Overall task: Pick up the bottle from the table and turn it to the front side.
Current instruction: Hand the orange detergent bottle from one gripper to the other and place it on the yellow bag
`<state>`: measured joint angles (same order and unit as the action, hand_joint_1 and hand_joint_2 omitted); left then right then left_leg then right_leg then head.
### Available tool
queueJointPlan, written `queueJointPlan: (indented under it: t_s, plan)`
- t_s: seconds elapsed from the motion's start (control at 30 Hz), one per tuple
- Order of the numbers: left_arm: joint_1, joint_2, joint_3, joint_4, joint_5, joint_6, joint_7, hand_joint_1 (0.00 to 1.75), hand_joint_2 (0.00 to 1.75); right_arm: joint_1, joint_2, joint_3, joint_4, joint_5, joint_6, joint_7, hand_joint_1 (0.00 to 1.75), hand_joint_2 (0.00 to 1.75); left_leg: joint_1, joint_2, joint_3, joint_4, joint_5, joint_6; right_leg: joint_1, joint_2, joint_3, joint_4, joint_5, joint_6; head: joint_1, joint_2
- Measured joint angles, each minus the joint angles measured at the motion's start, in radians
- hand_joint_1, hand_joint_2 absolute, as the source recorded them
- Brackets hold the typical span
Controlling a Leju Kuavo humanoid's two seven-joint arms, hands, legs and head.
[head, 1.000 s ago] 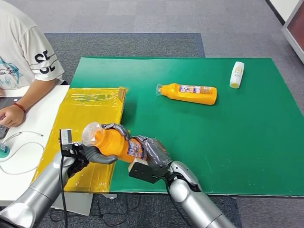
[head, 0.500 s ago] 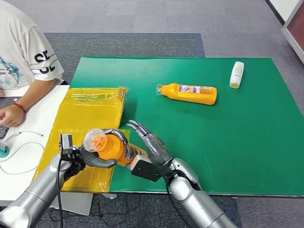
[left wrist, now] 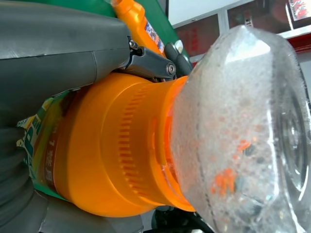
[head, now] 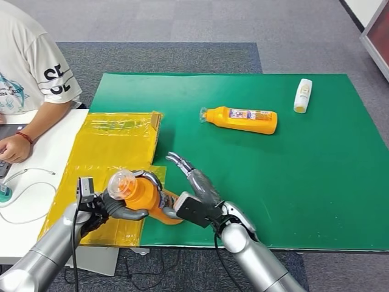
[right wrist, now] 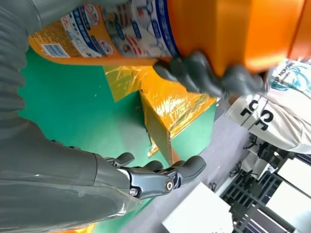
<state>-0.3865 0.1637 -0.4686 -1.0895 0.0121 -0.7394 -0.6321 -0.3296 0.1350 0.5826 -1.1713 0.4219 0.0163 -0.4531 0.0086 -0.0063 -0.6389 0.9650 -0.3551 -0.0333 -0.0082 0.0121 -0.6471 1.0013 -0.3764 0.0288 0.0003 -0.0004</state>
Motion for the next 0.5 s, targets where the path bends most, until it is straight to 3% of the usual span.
queueJointPlan:
  t_s: [0.1,0.23,0.5]
  plan:
    - [0.012,0.006,-0.006,-0.016,-0.028,0.033,0.000,1.75,1.75,-0.002,0.000,-0.038,0.008,-0.088,0.038,-0.020,0.00,1.75,0.000,0.000,0.000,0.000,0.000,0.000,0.000,0.000,0.000,0.000,0.000,0.000,0.000,0.000]
    - [0.001,0.031,-0.045,-0.042,-0.093,0.143,0.000,1.75,1.75,-0.007,0.000,-0.099,0.022,-0.169,0.091,-0.048,0.00,1.75,0.000,0.000,0.000,0.000,0.000,0.000,0.000,0.000,0.000,0.000,0.000,0.000,0.000,0.000]
    - [-0.118,0.081,-0.169,-0.031,-0.226,0.272,0.000,1.75,1.75,-0.029,0.000,-0.194,0.057,-0.276,0.176,-0.088,0.00,1.75,0.000,0.000,0.001,0.000,0.002,-0.001,0.001,0.000,0.001,0.000,0.003,-0.001,0.000,0.000]
